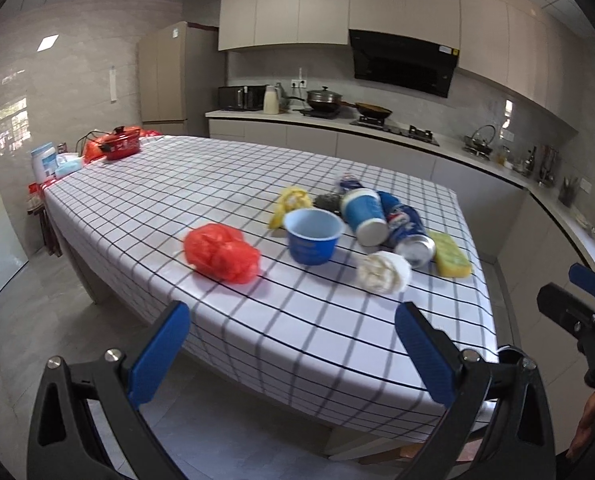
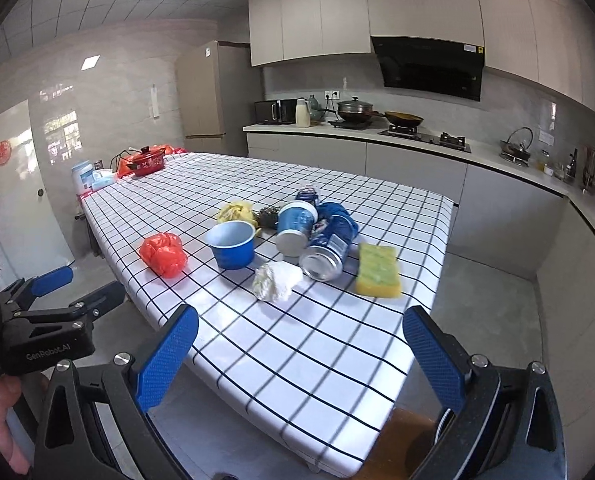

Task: Collect trash
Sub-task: 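Grasp the white tissue with the right tool while the left tool grasps the red plastic bag, then lift both items and carry them over the black bin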

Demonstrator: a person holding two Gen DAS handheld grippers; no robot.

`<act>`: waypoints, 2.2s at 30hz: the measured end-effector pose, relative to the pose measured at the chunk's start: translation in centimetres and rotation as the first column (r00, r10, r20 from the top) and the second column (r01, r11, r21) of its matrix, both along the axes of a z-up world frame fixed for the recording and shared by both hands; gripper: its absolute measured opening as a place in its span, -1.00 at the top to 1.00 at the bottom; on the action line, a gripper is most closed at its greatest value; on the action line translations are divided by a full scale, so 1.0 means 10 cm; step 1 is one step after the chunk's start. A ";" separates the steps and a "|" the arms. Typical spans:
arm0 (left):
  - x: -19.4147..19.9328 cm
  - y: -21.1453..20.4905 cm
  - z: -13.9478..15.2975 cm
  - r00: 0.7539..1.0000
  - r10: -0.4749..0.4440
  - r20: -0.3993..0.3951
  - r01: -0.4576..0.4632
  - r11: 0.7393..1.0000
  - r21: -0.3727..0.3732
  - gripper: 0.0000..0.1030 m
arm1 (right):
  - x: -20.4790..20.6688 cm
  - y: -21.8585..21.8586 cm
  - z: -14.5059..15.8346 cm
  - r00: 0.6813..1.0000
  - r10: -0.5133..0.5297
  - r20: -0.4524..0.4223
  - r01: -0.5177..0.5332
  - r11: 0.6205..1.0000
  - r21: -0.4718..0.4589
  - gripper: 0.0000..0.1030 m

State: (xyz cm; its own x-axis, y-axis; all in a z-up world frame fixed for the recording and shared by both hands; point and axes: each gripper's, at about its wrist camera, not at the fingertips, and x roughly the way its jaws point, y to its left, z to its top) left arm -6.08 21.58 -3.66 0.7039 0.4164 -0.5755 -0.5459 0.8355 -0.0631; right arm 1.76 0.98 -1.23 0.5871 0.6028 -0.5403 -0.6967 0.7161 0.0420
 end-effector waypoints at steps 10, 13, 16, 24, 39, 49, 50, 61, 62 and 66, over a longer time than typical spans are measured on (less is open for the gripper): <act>0.07 0.59 -0.16 0.999 0.020 -0.028 -0.020 1.000 -0.021 -0.99 | 0.21 0.54 -0.25 0.998 -0.017 -0.054 0.014 0.998 -0.060 -0.70; 0.16 0.72 -0.26 0.999 0.014 -0.047 -0.015 0.999 -0.028 -0.99 | 0.30 0.69 -0.36 0.997 -0.032 -0.071 0.027 0.997 -0.078 -0.69; 0.24 0.86 -0.35 0.998 0.005 -0.064 -0.008 0.999 -0.042 -0.99 | 0.40 0.82 -0.44 0.995 -0.047 -0.086 0.039 0.995 -0.090 -0.68; 0.52 1.18 -0.57 0.995 -0.032 -0.096 0.026 0.998 -0.059 -0.99 | 0.71 1.20 -0.76 0.985 -0.106 -0.138 0.088 0.987 -0.132 -0.64; 0.99 1.65 -0.88 0.984 -0.113 -0.141 0.100 0.990 -0.098 -0.88 | 1.17 1.62 -1.23 0.955 -0.191 -0.226 0.151 0.972 -0.182 -0.30; 1.10 1.79 -0.95 0.977 -0.186 -0.108 0.167 0.972 -0.162 -0.01 | 1.20 1.76 -1.28 0.950 -0.191 -0.245 0.151 0.973 -0.172 0.48; 1.10 1.79 -0.93 0.976 -0.192 -0.105 0.173 0.971 -0.164 0.04 | 1.20 1.75 -1.27 0.950 -0.190 -0.246 0.151 0.974 -0.170 0.49; 0.91 1.56 -0.67 0.971 -0.230 -0.072 0.218 0.965 -0.144 0.09 | 1.04 1.52 -1.02 0.957 -0.187 -0.224 0.161 0.978 -0.130 0.52; 0.89 1.50 -0.63 0.970 -0.234 -0.068 0.223 0.964 -0.143 0.09 | 1.01 1.48 -0.98 0.957 -0.187 -0.221 0.163 0.979 -0.122 0.52; 0.84 1.32 -0.51 0.966 -0.254 -0.052 0.245 0.960 -0.138 0.09 | 0.90 1.31 -0.82 0.961 -0.186 -0.202 0.168 0.980 -0.104 0.52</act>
State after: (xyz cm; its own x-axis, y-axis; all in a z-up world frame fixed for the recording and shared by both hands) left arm 2.34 34.78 -8.80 0.7333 0.1516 -0.6628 -0.3277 0.9329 -0.1492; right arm 10.80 14.07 -9.45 0.5484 0.4459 -0.7074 -0.5402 0.8346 0.1073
